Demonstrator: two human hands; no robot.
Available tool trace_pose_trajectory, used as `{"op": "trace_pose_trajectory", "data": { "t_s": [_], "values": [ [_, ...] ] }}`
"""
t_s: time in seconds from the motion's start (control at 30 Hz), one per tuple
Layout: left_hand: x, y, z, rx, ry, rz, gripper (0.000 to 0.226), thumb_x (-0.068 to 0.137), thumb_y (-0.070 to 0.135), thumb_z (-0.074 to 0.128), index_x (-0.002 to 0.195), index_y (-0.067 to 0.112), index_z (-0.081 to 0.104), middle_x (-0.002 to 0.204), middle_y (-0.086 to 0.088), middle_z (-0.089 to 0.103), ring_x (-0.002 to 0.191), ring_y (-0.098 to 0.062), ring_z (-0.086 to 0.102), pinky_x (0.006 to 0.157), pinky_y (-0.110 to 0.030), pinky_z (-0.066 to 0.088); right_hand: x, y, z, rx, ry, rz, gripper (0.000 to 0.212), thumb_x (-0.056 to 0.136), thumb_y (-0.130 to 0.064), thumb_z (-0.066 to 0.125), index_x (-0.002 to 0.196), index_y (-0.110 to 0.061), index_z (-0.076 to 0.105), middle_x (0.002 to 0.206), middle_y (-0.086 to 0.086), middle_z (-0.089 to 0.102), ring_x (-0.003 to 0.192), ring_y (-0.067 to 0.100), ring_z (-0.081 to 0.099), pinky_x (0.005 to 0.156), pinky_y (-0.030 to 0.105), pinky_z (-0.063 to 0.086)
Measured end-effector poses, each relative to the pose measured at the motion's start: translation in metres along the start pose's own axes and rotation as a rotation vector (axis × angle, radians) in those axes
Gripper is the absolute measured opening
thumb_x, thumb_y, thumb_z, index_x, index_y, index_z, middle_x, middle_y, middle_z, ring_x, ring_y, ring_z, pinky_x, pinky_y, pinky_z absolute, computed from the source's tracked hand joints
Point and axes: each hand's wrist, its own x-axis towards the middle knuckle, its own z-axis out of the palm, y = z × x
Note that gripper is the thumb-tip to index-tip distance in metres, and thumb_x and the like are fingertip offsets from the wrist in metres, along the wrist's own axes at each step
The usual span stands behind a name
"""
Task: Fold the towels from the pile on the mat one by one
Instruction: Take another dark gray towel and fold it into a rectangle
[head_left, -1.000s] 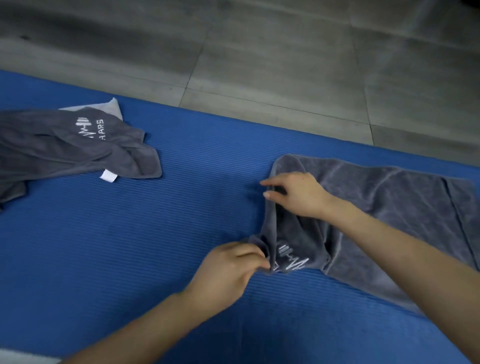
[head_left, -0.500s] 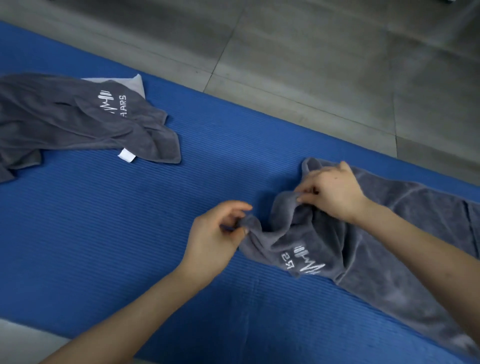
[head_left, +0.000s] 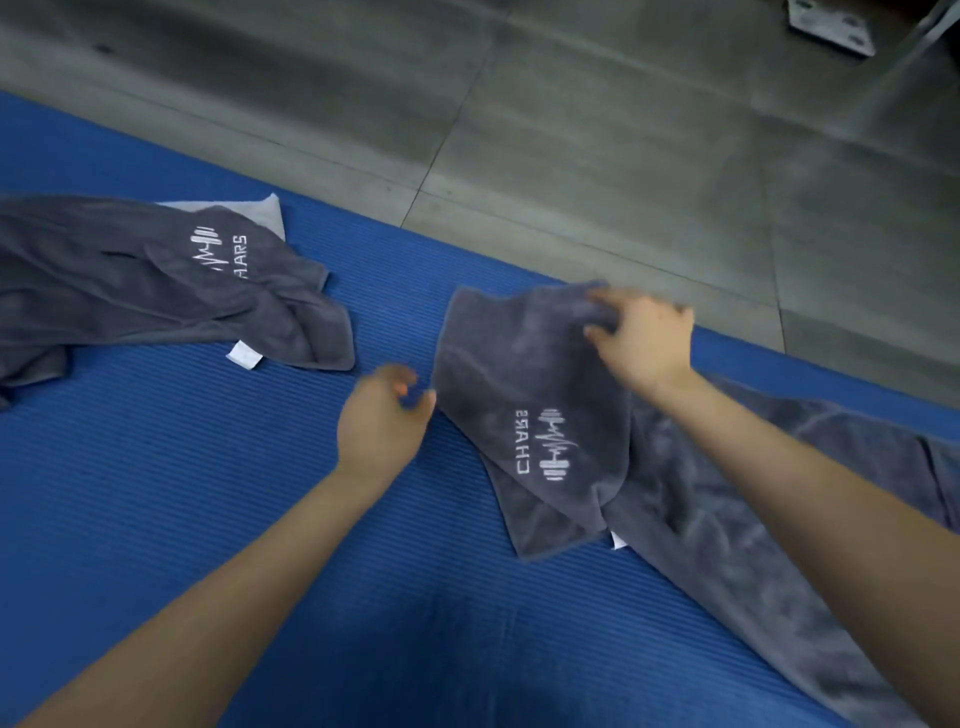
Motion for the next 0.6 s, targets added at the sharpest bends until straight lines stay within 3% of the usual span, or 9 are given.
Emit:
{"op": "trace_pose_trajectory", "data": {
  "t_s": [0.03,0.07,0.1,0.17,0.23,0.37,0.43,0.53,0.6],
  "values": [
    [-0.013,-0.011,0.009,0.071,-0.050,0.015,0.016,0.089,0.031,0.057,0.081,0.018,0.060,0.083,0.004,0.061,0.089,-0.022,0.061,0.064,-0.026,0.036,-0.025,0.006,0.005,-0.045,0.048,-0.104,0.029,0.085,-0.027,0.060,0.115,-0.028,0.064,0.114,0.005,0.066,0.106,0.031,0.057,0.093,0.040,0.029],
    [-0.028,-0.019,0.018,0.111,-0.122,0.019,0.027,0.089,0.032,0.056,0.066,0.018,0.054,0.070,0.006,0.057,0.075,-0.018,0.060,0.059,-0.026,0.035,-0.052,0.014,0.010,-0.059,0.086,-0.204,0.023,0.082,-0.027,0.061,0.104,-0.026,0.069,0.104,0.003,0.069,0.096,0.031,0.059,0.088,0.040,0.029],
    [-0.042,-0.025,0.027,0.139,-0.200,0.016,0.033,0.089,0.034,0.055,0.061,0.019,0.050,0.063,0.007,0.054,0.067,-0.015,0.056,0.055,-0.026,0.034,-0.079,0.022,0.015,-0.063,0.125,-0.285,0.019,0.079,-0.028,0.061,0.094,-0.024,0.072,0.095,0.001,0.070,0.086,0.030,0.061,0.085,0.040,0.029],
    [-0.066,-0.030,0.043,0.215,-0.269,0.056,0.028,0.088,0.038,0.058,0.066,0.020,0.057,0.066,0.010,0.056,0.067,-0.012,0.056,0.055,-0.025,0.034,-0.129,0.040,0.027,-0.107,0.164,-0.410,0.023,0.075,-0.034,0.056,0.084,-0.022,0.073,0.086,-0.002,0.069,0.076,0.027,0.061,0.081,0.039,0.029],
    [-0.083,-0.031,0.055,0.324,-0.193,0.276,0.019,0.078,0.039,0.070,0.080,0.021,0.067,0.076,0.006,0.061,0.075,-0.018,0.060,0.062,-0.026,0.041,-0.170,0.051,0.042,-0.163,0.170,-0.469,0.029,0.077,-0.037,0.052,0.086,-0.019,0.073,0.086,-0.002,0.067,0.076,0.026,0.057,0.079,0.038,0.030],
    [-0.089,-0.036,0.078,0.483,-0.171,0.870,0.043,0.052,0.043,0.085,0.090,0.028,0.072,0.089,0.007,0.064,0.084,-0.017,0.054,0.076,-0.032,0.034,-0.217,0.056,0.069,-0.141,0.246,-0.436,0.029,0.082,-0.036,0.055,0.097,-0.017,0.072,0.094,0.002,0.067,0.081,0.026,0.052,0.078,0.040,0.033],
    [-0.085,-0.032,0.080,0.493,-0.235,0.947,0.037,0.052,0.043,0.085,0.085,0.030,0.074,0.090,0.010,0.066,0.085,-0.017,0.057,0.079,-0.032,0.029,-0.224,0.056,0.076,-0.122,0.262,-0.363,0.030,0.083,-0.037,0.055,0.098,-0.017,0.072,0.094,0.002,0.067,0.083,0.025,0.052,0.078,0.040,0.033],
    [-0.081,-0.029,0.081,0.492,-0.235,0.971,0.009,0.064,0.036,0.078,0.069,0.031,0.072,0.079,0.013,0.065,0.076,-0.016,0.060,0.082,-0.032,0.029,-0.224,0.056,0.077,-0.113,0.283,-0.322,0.030,0.082,-0.037,0.056,0.098,-0.017,0.072,0.097,0.003,0.067,0.085,0.025,0.053,0.080,0.041,0.033],
    [-0.082,-0.027,0.078,0.427,-0.215,0.955,0.007,0.069,0.027,0.074,0.064,0.029,0.070,0.073,0.014,0.064,0.073,-0.015,0.060,0.088,-0.033,0.029,-0.222,0.059,0.075,-0.113,0.290,-0.328,0.031,0.081,-0.037,0.056,0.099,-0.017,0.072,0.099,0.003,0.067,0.087,0.025,0.054,0.082,0.041,0.033]
  ]
}}
